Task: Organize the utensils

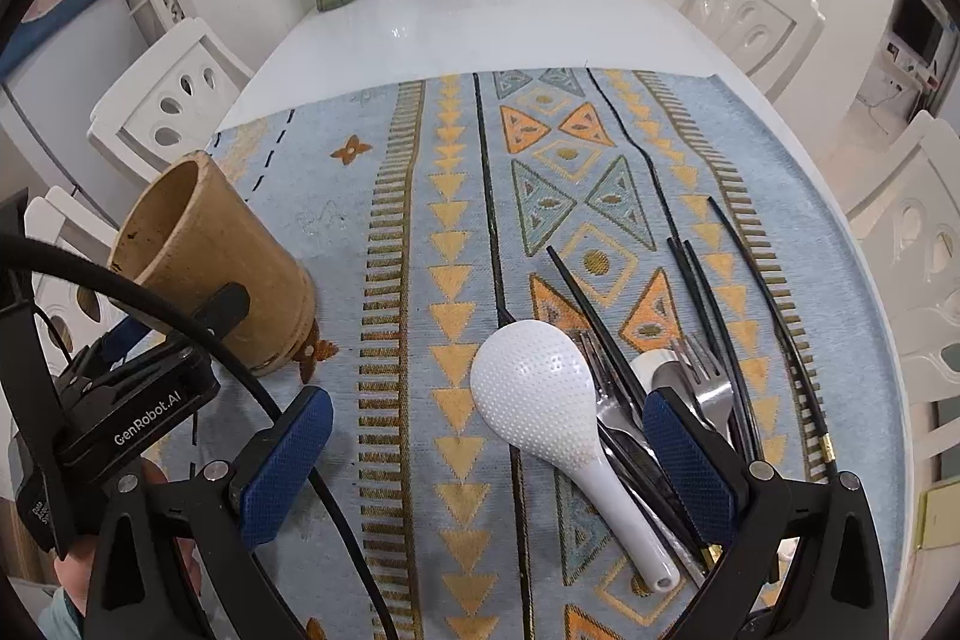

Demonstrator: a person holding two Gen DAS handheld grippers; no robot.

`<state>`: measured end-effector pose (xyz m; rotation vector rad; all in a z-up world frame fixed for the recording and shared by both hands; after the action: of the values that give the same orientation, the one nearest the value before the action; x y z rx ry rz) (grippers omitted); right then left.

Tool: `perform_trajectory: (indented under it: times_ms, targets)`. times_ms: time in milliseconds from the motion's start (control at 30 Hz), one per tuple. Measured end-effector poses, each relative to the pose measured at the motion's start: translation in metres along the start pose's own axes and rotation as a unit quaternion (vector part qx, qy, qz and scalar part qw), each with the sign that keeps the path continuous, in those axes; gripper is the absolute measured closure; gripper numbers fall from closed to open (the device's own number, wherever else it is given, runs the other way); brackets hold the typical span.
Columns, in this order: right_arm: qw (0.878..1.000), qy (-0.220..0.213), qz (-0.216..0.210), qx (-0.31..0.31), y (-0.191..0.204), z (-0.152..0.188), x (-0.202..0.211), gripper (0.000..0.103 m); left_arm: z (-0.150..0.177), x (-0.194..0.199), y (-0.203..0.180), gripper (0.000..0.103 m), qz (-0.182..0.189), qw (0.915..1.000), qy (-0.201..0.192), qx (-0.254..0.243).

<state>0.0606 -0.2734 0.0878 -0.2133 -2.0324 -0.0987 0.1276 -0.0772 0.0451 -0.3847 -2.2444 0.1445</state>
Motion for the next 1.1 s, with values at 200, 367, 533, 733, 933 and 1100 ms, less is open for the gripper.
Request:
perform_trajectory:
  times_ms: [200, 367, 533, 733, 933, 1100]
  targets:
    - [1.0, 0.006, 0.002, 0.002, 0.0, -0.001, -0.007, 0.0, -0.002, -0.01, -0.002, 0.004, 0.001, 1.0, 0.001, 0.001]
    - [1.0, 0.008, 0.004, -0.002, -0.001, -0.001, -0.009, 0.0, -0.002, -0.012, -0.005, 0.007, -0.008, 0.9999, -0.007, -0.011]
    - [1.0, 0.01, 0.007, 0.002, -0.002, 0.001, -0.01, 0.0, 0.0, -0.01, -0.004, 0.007, -0.004, 0.9998, -0.014, -0.015]
    - [1.0, 0.004, 0.01, 0.004, -0.001, 0.002, -0.006, 0.0, 0.006, 0.0, -0.004, 0.007, 0.001, 0.9995, -0.019, -0.025]
    - [1.0, -0.002, 0.009, 0.002, -0.003, 0.006, 0.002, 0.0, 0.017, 0.028, -0.002, 0.008, 0.0, 0.9993, -0.026, -0.027]
    - [1.0, -0.012, 0.005, 0.003, -0.002, 0.011, 0.015, 0.0, 0.034, 0.051, 0.002, 0.008, -0.006, 0.9992, -0.029, -0.025]
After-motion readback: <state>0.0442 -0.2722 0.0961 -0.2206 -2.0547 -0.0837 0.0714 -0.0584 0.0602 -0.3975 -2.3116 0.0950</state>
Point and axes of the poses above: each gripper's, at about its wrist camera, not at the fingertips, and x roughly against the way its jaws point, y to its left, z to its underside, the point moved 1 cm from there along -x, roughly the way its jaws point, and after that the axes turned 6 degrees about z, right-handed, at the moved point
